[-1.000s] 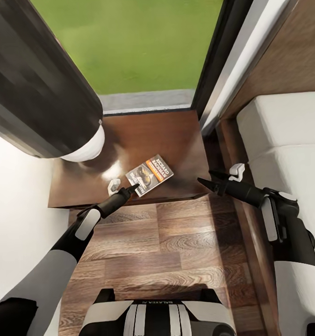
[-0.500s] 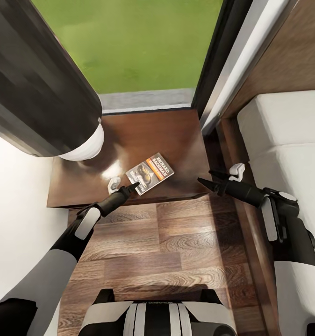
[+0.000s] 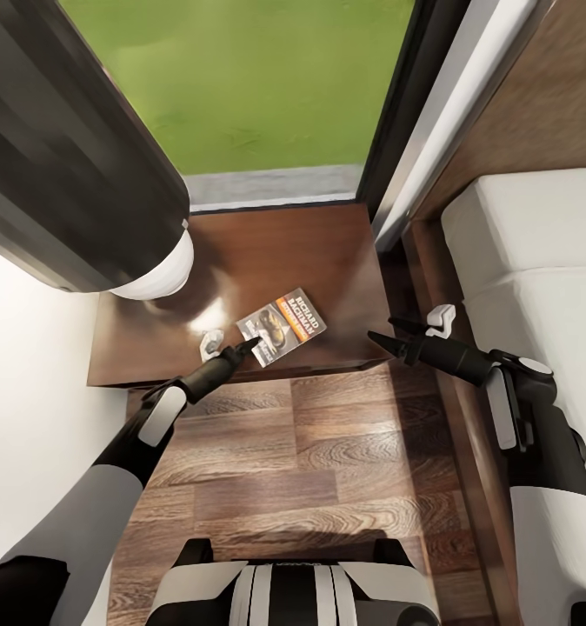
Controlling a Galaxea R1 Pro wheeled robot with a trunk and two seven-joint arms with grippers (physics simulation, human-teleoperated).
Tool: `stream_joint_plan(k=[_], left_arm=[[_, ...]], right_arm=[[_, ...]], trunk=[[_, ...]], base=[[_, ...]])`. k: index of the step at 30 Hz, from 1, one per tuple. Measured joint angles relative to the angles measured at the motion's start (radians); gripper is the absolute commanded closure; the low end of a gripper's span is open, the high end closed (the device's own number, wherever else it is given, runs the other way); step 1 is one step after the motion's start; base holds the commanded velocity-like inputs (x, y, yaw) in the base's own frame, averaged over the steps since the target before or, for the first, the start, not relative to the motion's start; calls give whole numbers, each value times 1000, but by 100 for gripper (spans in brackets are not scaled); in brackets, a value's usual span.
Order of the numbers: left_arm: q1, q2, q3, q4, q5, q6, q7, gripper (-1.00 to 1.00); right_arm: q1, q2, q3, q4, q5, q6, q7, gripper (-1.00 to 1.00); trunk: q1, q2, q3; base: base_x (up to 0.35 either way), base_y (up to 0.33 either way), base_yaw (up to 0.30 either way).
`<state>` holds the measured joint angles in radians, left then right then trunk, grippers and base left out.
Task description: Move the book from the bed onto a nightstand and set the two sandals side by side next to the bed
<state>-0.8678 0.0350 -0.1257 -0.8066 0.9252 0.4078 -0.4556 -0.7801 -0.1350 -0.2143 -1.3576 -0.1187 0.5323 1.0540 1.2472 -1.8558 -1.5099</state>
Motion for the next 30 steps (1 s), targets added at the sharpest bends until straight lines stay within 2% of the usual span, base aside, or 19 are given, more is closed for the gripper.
stream_joint_plan(k=[5, 23, 30], left_arm=[[0, 0, 20, 1, 1, 3, -3, -100], [0, 1, 24, 3, -9, -15, -8, -100], [0, 2, 23, 8, -8, -11, -9, -100]], right_arm=[[0, 0, 0, 0, 0, 0, 0, -100], [0, -1, 0, 0, 0, 0, 0, -100], [0, 0, 0, 1, 0, 0, 0, -100]], trunk=[[0, 0, 0], [0, 0, 0], [0, 0, 0]], base=[[0, 0, 0], [-14, 1, 0], [-88, 89, 0]])
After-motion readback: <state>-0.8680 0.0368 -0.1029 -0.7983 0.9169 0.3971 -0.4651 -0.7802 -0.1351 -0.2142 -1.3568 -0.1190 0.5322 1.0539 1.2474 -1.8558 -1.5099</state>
